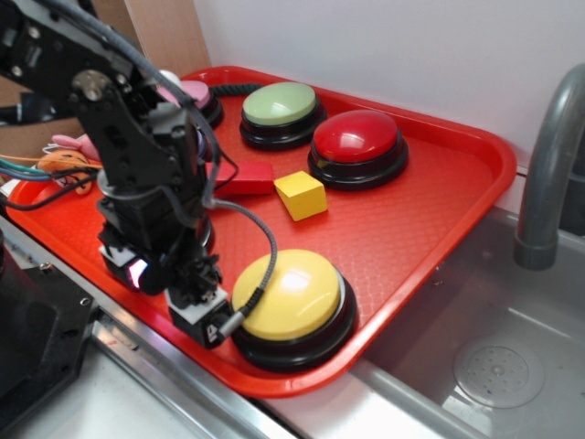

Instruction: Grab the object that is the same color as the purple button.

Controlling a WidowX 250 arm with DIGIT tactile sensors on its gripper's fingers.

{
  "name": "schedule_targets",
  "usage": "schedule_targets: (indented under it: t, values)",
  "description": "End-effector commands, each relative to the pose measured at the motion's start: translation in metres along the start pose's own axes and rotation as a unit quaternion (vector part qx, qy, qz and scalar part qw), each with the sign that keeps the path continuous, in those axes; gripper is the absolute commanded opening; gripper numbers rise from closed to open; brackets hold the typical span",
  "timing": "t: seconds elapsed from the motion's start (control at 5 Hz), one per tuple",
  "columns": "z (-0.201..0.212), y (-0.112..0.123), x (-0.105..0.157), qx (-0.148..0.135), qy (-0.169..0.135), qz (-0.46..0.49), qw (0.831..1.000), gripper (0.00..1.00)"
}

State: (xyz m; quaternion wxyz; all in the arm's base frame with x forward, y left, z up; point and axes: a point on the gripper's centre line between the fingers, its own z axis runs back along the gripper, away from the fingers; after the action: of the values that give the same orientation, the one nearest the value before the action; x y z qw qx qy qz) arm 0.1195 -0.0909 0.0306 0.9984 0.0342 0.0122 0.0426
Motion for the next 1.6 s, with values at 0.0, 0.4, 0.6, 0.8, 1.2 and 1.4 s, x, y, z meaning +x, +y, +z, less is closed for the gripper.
schedule_targets:
  t: [0.0,0.4,0.6,0.8,1.2,1.4]
  values:
    - [-0.003,0.001,0.001,-0.004,-0.008,0.008,1.000,1.00]
    - [-0.004,0.005,0.002,-0.018,-0.026,0.014,0.999,0.00]
    - [-0.005,0.006,0.002,-0.019,-0.026,0.016,0.999,0.00]
    - [-0.005,0.005,0.004,-0.019,-0.026,0.014,0.999,0.00]
    - [0.031,0.009,0.018,-0.045,-0.031,0.000,0.998,0.00]
    - [0.081,0.024,0.035,-0.033,-0.061,-0.040,0.997,0.00]
